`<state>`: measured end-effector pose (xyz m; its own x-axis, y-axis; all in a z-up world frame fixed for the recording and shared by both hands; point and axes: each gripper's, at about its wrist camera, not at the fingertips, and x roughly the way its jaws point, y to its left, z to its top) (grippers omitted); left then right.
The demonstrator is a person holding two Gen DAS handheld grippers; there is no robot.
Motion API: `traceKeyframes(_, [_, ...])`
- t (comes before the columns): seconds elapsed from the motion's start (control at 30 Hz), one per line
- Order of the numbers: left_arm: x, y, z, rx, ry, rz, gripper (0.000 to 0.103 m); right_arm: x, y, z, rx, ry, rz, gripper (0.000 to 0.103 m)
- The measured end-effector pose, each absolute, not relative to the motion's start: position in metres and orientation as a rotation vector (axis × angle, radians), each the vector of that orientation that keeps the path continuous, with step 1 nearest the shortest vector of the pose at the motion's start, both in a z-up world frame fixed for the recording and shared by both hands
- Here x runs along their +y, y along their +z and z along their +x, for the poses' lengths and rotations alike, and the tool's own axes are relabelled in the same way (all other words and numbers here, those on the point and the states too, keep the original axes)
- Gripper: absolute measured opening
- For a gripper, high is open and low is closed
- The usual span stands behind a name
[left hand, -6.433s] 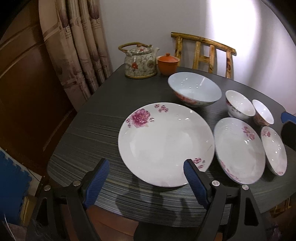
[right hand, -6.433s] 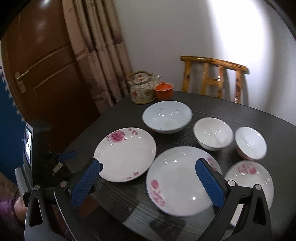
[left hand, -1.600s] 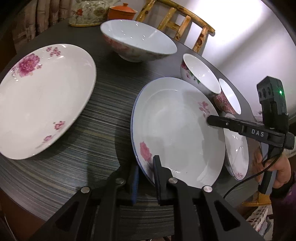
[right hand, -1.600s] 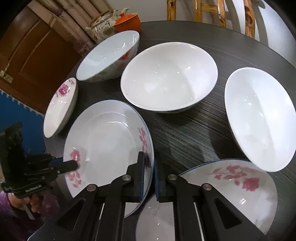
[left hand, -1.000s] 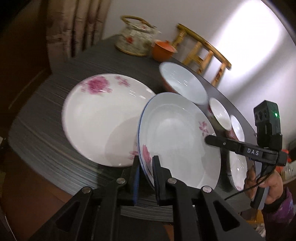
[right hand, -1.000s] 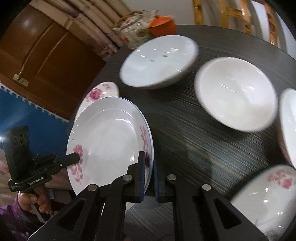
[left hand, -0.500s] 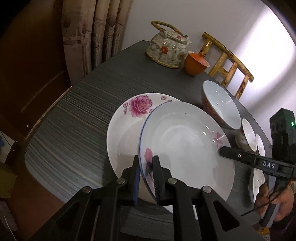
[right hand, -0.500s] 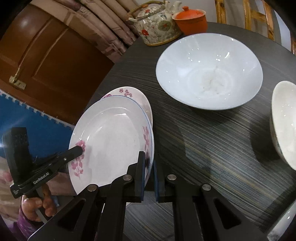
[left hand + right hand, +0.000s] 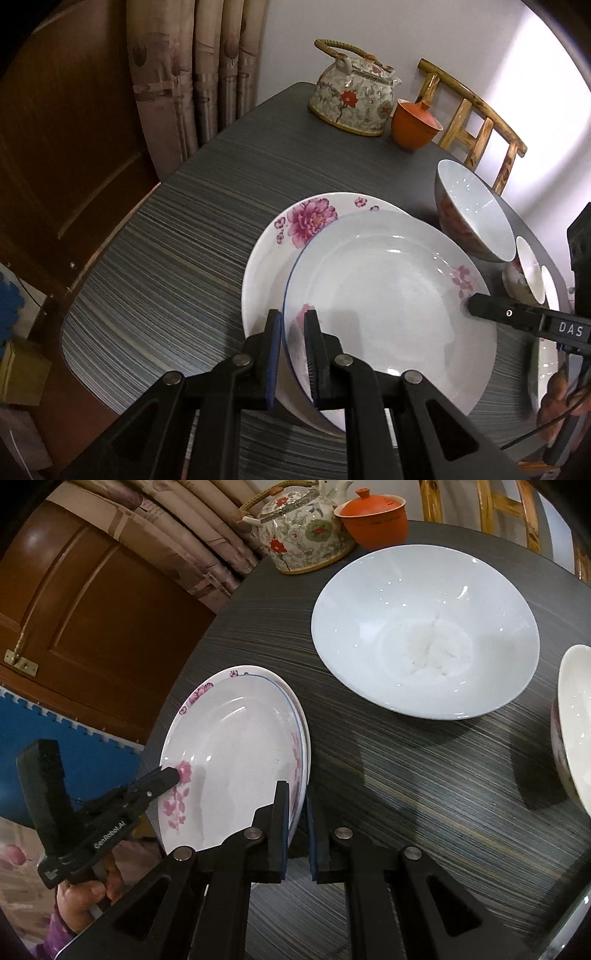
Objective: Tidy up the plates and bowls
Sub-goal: 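Lift the blue-rimmed plate and lower it onto the peony plate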
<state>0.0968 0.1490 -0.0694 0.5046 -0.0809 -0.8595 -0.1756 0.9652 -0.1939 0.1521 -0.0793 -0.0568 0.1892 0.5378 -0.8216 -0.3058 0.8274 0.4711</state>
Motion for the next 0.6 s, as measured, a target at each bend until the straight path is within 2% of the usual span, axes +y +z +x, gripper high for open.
traceKeyframes(0.47, [0.149, -0.06, 0.094, 0.987, 0.104, -0.195, 0.013, -0.078, -0.059, 0.153, 1.25, 0.576, 0.252, 0.01])
traceKeyframes(0.57, [0.146, -0.058, 0.093, 0.979, 0.096, -0.186, 0.017, -0.079, -0.061, 0.153, 1.247, 0.566, 0.27, 0.01])
traceKeyframes(0.6, [0.146, -0.058, 0.093, 0.977, 0.097, -0.181, 0.022, -0.08, -0.061, 0.153, 1.244, 0.561, 0.277, 0.01])
